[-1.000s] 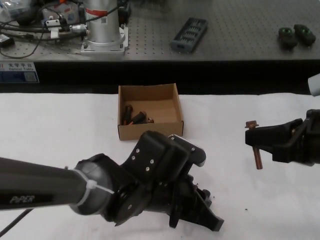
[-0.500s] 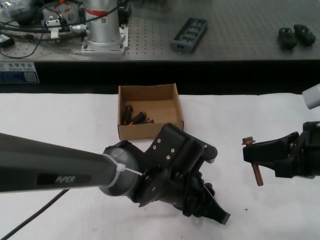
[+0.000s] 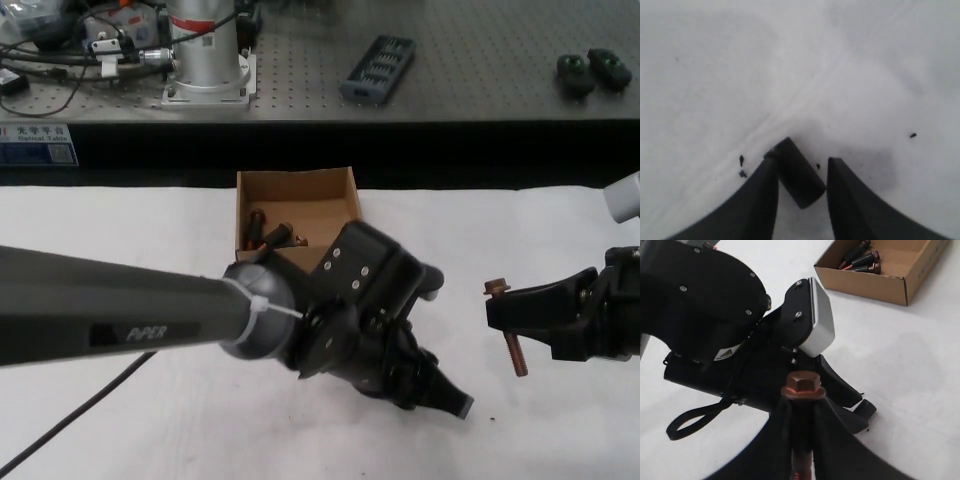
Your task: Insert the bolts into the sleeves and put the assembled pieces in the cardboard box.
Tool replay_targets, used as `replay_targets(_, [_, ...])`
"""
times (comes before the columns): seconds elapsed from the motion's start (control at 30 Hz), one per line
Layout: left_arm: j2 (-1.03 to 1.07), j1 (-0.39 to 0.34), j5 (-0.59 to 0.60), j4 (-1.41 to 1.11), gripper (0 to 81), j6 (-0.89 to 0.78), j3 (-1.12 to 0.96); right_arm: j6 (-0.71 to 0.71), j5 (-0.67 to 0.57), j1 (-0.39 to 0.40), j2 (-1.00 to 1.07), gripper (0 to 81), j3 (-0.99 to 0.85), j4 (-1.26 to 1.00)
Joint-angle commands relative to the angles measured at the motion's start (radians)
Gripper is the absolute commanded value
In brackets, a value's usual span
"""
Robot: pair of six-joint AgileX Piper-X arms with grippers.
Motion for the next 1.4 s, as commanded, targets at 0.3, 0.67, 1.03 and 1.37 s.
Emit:
replay_targets(0.3, [0.000, -0.003, -0.037, 0.139, 25.5, -0.022, -0.055, -0.007, -0.015, -0.007, -0.016, 4.9, -0.003, 0.000])
replay_targets(0.67, [0.000, -0.008, -0.023, 0.130, 25.5, -0.136, -0.067, -0.046, 0.038, -0.007, -0.016, 4.9, -0.003, 0.007])
replay_targets(1.03, [0.000, -0.027, -0.034, 0.137, 25.5, -0.210, -0.101, -0.057, 0.041, -0.096, -0.016, 4.9, -0.002, 0.017])
replay_targets(1.37, [0.022, -0.027, -0.087, 0.179, 25.5, -0.265, -0.105, -0.075, 0.042, -0.155, -0.016, 4.9, -0.002, 0.076])
